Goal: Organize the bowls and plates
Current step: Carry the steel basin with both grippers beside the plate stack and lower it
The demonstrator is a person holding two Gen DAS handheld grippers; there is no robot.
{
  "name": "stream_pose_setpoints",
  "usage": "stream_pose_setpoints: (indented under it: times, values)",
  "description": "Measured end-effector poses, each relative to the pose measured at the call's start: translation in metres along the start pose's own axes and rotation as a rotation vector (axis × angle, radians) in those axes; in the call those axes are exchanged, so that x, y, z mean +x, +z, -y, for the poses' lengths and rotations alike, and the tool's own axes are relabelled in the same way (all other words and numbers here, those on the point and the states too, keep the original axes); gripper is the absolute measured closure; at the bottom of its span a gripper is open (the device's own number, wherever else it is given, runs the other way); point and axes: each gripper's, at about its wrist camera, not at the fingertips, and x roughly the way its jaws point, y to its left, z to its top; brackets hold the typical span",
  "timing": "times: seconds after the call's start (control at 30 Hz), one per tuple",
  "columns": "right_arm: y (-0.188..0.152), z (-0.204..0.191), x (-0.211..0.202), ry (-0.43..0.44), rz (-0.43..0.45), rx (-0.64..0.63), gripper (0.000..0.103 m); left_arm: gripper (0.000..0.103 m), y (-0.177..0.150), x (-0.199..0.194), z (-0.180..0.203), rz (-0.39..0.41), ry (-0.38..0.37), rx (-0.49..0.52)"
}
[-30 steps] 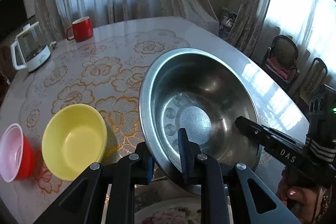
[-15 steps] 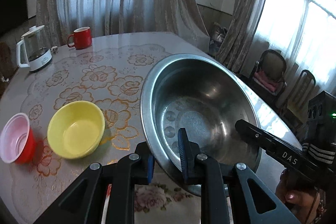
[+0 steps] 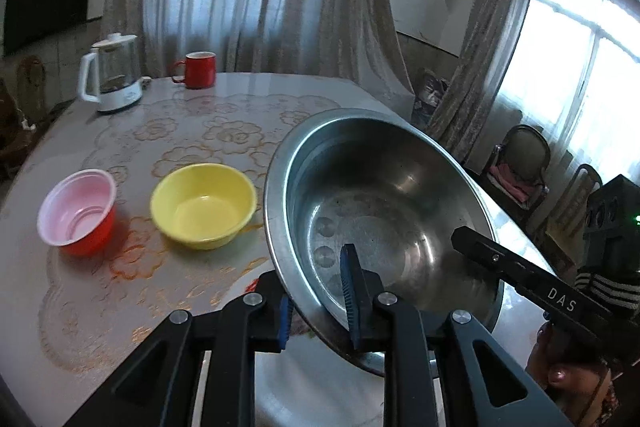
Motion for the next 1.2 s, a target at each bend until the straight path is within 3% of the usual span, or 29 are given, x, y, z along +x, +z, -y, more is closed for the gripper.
stream_pose_setpoints:
  times: [0.47,1.2]
  values:
    - [-0.027,-0.052,0.001,0.075,-0.055,-0.05,0.087,0.081,-0.034,-0.055,-0.032,0.069,0.089,-0.047]
    - [-0.07,-0.127,0.033,0.171,-0.195,-0.14,0.086,0.081,-0.089,-0.111,-0.104,0.078,0.2,-0.2]
